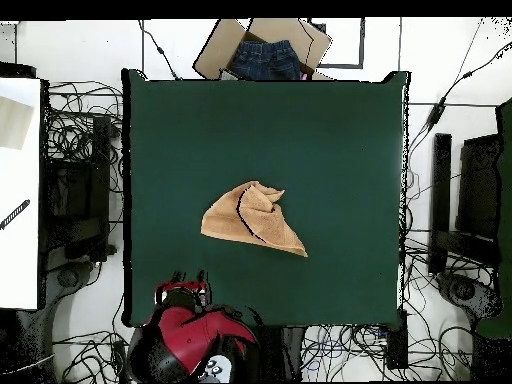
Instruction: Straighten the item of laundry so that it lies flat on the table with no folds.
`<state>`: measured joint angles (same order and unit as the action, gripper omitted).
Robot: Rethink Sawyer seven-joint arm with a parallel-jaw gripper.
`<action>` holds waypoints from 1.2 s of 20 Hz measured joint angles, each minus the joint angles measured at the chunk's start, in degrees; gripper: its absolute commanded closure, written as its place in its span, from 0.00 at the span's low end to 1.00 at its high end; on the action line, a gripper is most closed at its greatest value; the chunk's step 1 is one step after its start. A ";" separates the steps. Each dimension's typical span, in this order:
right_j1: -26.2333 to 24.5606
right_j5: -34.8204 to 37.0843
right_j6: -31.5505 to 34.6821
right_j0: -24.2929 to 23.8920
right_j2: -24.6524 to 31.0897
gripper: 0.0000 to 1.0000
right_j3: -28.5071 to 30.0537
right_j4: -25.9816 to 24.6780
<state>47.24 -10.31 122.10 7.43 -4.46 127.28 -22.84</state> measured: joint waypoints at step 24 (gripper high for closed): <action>-2.35 0.00 0.00 -0.15 0.02 0.00 -0.02 0.01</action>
<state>44.89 -10.31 122.10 7.29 -4.43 127.27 -22.83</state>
